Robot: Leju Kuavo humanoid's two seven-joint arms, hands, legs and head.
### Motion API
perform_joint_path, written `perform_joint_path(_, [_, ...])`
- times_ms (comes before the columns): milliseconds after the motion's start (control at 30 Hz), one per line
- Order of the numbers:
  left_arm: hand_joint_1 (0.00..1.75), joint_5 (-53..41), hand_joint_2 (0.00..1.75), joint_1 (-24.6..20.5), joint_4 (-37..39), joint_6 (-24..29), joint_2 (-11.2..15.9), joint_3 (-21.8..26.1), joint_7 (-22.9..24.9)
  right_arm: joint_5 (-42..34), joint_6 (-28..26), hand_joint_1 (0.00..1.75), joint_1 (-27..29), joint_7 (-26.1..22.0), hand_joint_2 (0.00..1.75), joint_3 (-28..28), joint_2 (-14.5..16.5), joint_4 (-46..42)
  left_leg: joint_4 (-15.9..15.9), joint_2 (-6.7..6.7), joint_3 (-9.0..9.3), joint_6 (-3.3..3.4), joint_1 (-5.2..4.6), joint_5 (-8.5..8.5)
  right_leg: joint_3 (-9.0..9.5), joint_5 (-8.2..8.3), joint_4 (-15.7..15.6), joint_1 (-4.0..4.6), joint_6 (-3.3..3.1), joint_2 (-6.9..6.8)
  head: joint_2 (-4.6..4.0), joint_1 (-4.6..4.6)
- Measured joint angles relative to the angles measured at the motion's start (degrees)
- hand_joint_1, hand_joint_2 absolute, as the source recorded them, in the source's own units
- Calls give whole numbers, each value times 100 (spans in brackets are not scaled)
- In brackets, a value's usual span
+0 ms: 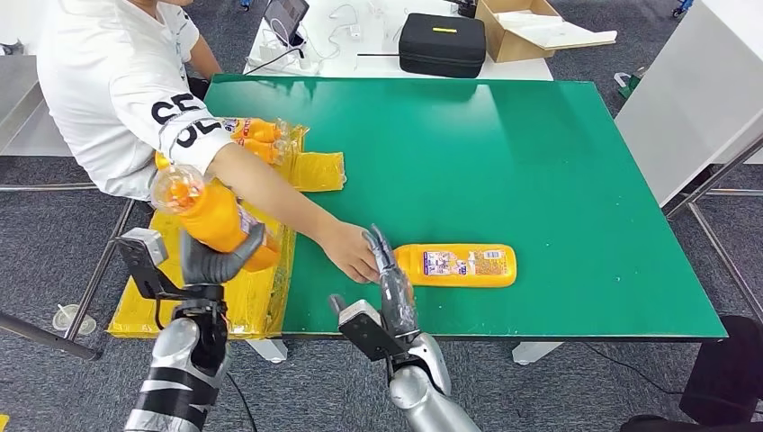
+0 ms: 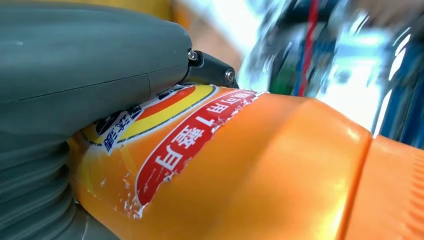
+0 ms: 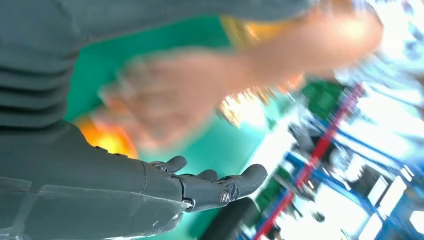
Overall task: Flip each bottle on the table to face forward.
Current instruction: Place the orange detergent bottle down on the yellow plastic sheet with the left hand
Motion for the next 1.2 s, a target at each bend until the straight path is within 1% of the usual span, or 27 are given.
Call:
perform_joint_path(67, [175, -710, 175, -151, 2, 665, 51, 184, -152, -228, 47, 0, 102, -146, 0, -25, -51, -508, 0, 1, 0, 0, 0, 0, 0, 0, 0, 0, 0, 0, -1, -1])
perform_joint_path(133, [175, -1702, 175, -337, 89, 1595, 144, 282, -250, -471, -2, 0, 203, -386, 0, -26, -81, -989, 0, 1, 0, 0, 0, 0, -1, 0, 1, 0, 0, 0, -1, 0])
perform_joint_path(200, [175, -2792, 175, -593, 355, 2595, 277, 319, -223, -650, -147, 0, 267, -600, 0, 3, -92, -1413, 0, 1, 0, -1, 0, 1, 0, 0, 1, 0, 0, 0, 0, 1])
perform_joint_path(233, [175, -3265, 175, -730, 548, 3009, 354, 323, -187, -704, -223, 0, 282, -667, 0, 29, -96, -1597, 0, 1, 0, -1, 0, 1, 0, 0, 1, 0, 0, 0, 0, 1])
perform_joint_path(267, [175, -3598, 175, -852, 737, 3297, 421, 326, -153, -735, -282, 0, 290, -704, 0, 57, -101, -1751, 0, 1, 1, -1, 0, 1, 0, 0, 1, 0, 0, 1, 0, 0])
perform_joint_path(333, [175, -3902, 175, -1035, 1062, 3572, 531, 332, -136, -771, -346, 0, 303, -729, 0, 107, -115, -1995, 0, 2, 2, -1, 0, 1, 0, 1, 1, 0, -1, 1, -1, -1])
perform_joint_path(500, [175, -3944, 175, -1252, 1546, 3649, 650, 345, -168, -798, -384, 0, 352, -735, 0, 170, -155, -2317, 0, 2, 1, -1, 0, 1, 0, 1, 1, -1, -1, 1, 0, 2])
perform_joint_path(600, [175, -3949, 175, -1299, 1679, 3655, 685, 346, -170, -801, -384, 0, 360, -736, 0, 181, -168, -2407, 0, 2, 0, -1, -1, 1, 0, 1, 1, -1, -1, 1, -1, 2])
perform_joint_path(667, [175, -4123, 175, -1316, 1738, 3692, 706, 346, -94, -847, -392, 0, 363, -764, 0, 182, -172, -2440, 0, 2, 0, -1, -1, 1, 0, 1, 1, -1, -1, 1, -1, 1])
perform_joint_path(900, [175, -6140, 175, -1410, 2108, 3775, 882, 478, 656, -1277, -459, 0, 386, -933, 0, 188, -210, -2551, 0, 6, 1, -1, 0, 1, -2, 1, 1, 0, -1, 4, -1, 1])
perform_joint_path(1033, [175, -6583, 175, -1503, 2513, 3758, 1040, 545, 802, -1442, -464, 0, 433, -999, 0, 180, -253, -2639, 0, 8, 1, -1, 0, 1, -3, 1, 1, 0, -2, 6, 0, 2])
perform_joint_path(1100, [175, -6666, 175, -1549, 2798, 3621, 1130, 568, 820, -1537, -453, 0, 466, -1031, 0, 171, -281, -2701, 0, 8, 1, -2, 0, 1, -3, 1, 1, 0, -2, 6, 0, 2])
perform_joint_path(1200, [175, -6751, 175, -1594, 3191, 2995, 1262, 558, 797, -1710, -351, 0, 493, -1051, 0, 133, -311, -2789, 0, 8, 1, -2, 0, 1, -4, 0, 1, 0, -2, 6, 0, 2])
